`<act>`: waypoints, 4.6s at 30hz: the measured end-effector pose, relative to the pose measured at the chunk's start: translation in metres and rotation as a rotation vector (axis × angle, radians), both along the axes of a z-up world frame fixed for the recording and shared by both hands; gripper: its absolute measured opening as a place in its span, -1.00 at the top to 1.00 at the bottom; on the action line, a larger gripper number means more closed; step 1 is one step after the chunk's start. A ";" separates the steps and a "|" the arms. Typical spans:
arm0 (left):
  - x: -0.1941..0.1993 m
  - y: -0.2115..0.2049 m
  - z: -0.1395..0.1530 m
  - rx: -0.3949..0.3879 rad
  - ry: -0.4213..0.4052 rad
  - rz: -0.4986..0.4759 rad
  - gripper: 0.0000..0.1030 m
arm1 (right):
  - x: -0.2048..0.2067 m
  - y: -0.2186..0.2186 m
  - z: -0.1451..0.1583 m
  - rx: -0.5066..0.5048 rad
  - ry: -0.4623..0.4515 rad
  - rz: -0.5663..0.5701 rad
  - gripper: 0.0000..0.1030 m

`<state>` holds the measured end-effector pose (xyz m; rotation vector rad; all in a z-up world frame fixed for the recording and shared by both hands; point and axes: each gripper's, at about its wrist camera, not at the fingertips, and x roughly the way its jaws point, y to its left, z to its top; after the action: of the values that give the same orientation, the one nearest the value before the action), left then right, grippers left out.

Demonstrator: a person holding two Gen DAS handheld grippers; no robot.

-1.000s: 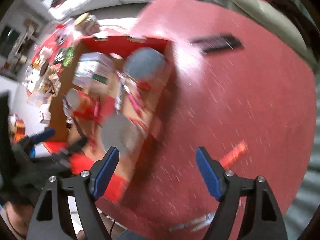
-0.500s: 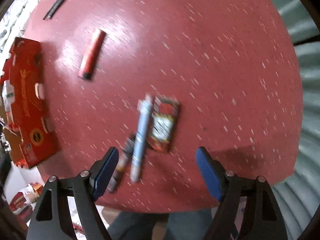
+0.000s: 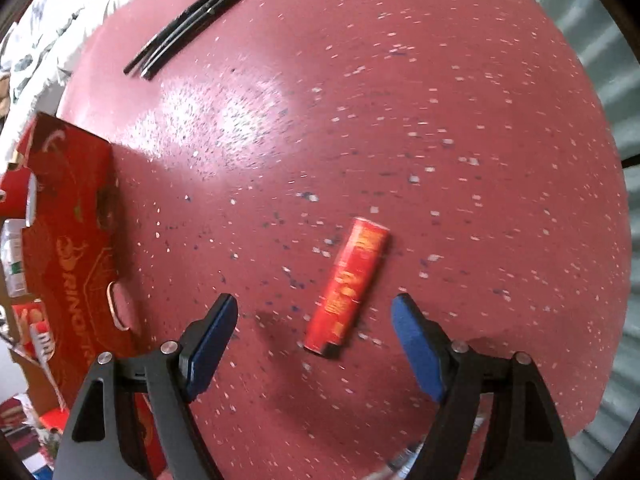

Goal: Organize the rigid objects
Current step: 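Bring both tools back over the remaining items on the table, then grasp the red cylindrical box with gold print with right tool, then grasp the clear black gel pen with left tool while right tool holds the red box, then carry the gel pen with left tool while right tool carries the red box to the tray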

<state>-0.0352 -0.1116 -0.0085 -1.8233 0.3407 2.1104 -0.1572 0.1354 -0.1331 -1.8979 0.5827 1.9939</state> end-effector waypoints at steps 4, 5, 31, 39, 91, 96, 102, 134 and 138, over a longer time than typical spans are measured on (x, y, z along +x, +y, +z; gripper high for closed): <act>0.002 -0.005 -0.002 -0.024 -0.006 -0.010 -0.97 | -0.008 -0.020 -0.004 0.058 -0.019 0.063 -0.61; 0.001 -0.005 -0.003 -0.027 -0.009 -0.010 -0.97 | -0.007 -0.024 -0.003 0.069 -0.018 0.077 -0.54; 0.086 0.130 -0.111 -0.148 0.015 -0.529 -0.97 | 0.195 0.123 0.058 -0.117 0.095 0.003 0.61; 0.075 0.131 -0.143 -0.235 0.004 -0.563 -0.98 | 0.227 0.145 0.067 -0.148 0.114 -0.039 0.61; 0.036 0.144 -0.102 0.025 -0.169 -0.429 0.79 | 0.222 0.131 0.106 -0.195 0.212 -0.043 0.61; 0.048 0.142 -0.081 0.064 -0.132 -0.428 0.79 | 0.215 0.120 0.111 -0.198 0.210 0.001 0.61; 0.047 0.117 -0.048 0.076 -0.101 -0.415 0.79 | 0.204 0.103 0.117 -0.183 0.198 0.068 0.61; 0.023 0.025 0.009 0.087 0.078 -0.118 0.79 | 0.129 -0.028 0.159 -0.083 0.211 0.466 0.61; 0.023 0.012 0.011 0.095 0.081 -0.096 0.79 | 0.124 -0.043 0.161 -0.082 0.210 0.505 0.61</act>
<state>-0.0121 -0.1001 0.0030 -1.6393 0.3351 2.1022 -0.0327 0.0927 0.0277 -2.0503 0.2487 2.5381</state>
